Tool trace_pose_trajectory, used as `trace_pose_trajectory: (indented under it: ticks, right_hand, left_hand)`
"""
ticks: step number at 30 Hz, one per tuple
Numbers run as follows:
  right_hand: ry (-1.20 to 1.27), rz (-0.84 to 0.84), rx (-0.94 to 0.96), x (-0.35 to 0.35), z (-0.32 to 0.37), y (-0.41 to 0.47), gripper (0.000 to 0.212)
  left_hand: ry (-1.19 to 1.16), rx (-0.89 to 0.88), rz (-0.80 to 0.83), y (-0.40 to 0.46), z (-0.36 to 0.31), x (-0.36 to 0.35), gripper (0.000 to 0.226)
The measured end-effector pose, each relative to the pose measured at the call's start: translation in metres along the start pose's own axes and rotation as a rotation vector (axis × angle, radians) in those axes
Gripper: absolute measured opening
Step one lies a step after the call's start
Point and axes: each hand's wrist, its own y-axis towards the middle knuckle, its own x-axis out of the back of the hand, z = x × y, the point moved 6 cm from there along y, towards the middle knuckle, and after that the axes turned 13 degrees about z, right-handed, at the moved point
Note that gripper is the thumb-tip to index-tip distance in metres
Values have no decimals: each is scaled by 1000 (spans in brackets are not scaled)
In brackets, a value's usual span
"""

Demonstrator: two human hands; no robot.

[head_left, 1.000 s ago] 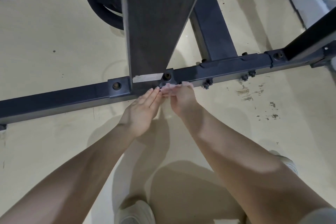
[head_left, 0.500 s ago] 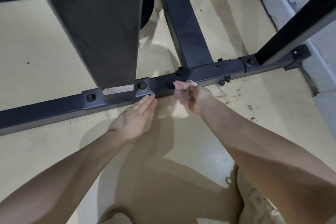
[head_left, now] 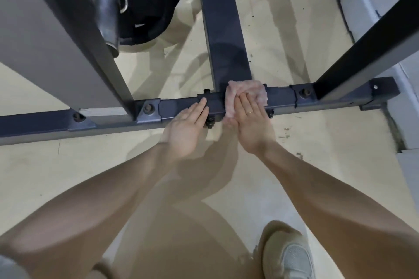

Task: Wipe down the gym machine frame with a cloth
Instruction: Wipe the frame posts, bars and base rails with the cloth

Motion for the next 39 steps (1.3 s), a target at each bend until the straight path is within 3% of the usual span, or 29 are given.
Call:
trace_pose_trajectory:
  ticks: [3, 6, 8, 10, 12, 14, 16, 17, 19, 22, 25, 29, 32, 34, 37, 39]
  right_hand:
    - [-166, 5, -112, 8, -32, -5, 65]
    - [-227, 27, -92, 3, -2, -1, 68]
    - [-87, -50, 32, 9, 8, 5, 66]
    - [3, -176, 147, 30, -2, 3, 48]
    - [11, -121, 91, 41, -25, -6, 41]
    - [209, -123, 40, 42, -59, -21, 33]
    - [478, -344, -78, 61, -92, -33, 31]
    - [520, -414, -159, 63, -103, -34, 31]
    - [485, -379, -270, 57, -104, -23, 39]
    - [299, -281, -192, 32, -81, -9, 56]
    - [149, -235, -112, 23, -96, -15, 60]
    - [192, -263, -229, 30, -85, -18, 59]
    - [226, -286, -82, 13, -69, -10, 53]
    - [177, -299, -84, 8, -86, -23, 52]
    - [310, -325, -124, 6, -82, -34, 62]
    - [346, -331, -33, 6, -39, -28, 68]
  left_hand:
    - [2, 66, 141, 0, 4, -9, 70]
    - [63, 88, 197, 4, 0, -11, 68]
    - [149, 93, 230, 5, -2, -12, 66]
    - [141, 127, 238, 5, 0, -11, 68]
    - [104, 143, 244, 4, -3, -8, 67]
    - [54, 177, 232, 5, -6, -1, 63]
    - [42, 184, 186, 13, -9, 9, 57]
    - [36, 169, 164, 18, -13, 13, 57]
    - [13, 120, 146, 28, -23, 13, 61]
    - [1, 64, 212, 38, -35, -1, 66]
    - [32, 83, 247, 38, -38, -12, 69]
    - [15, 105, 249, 39, -39, -14, 72]
    - [-7, 102, 256, 40, -39, -14, 73]
    - [-31, 78, 256, 40, -40, -13, 72]
    - [-156, 37, 234, 36, -38, -4, 70]
    - [-207, 26, 186, 28, -33, 2, 68]
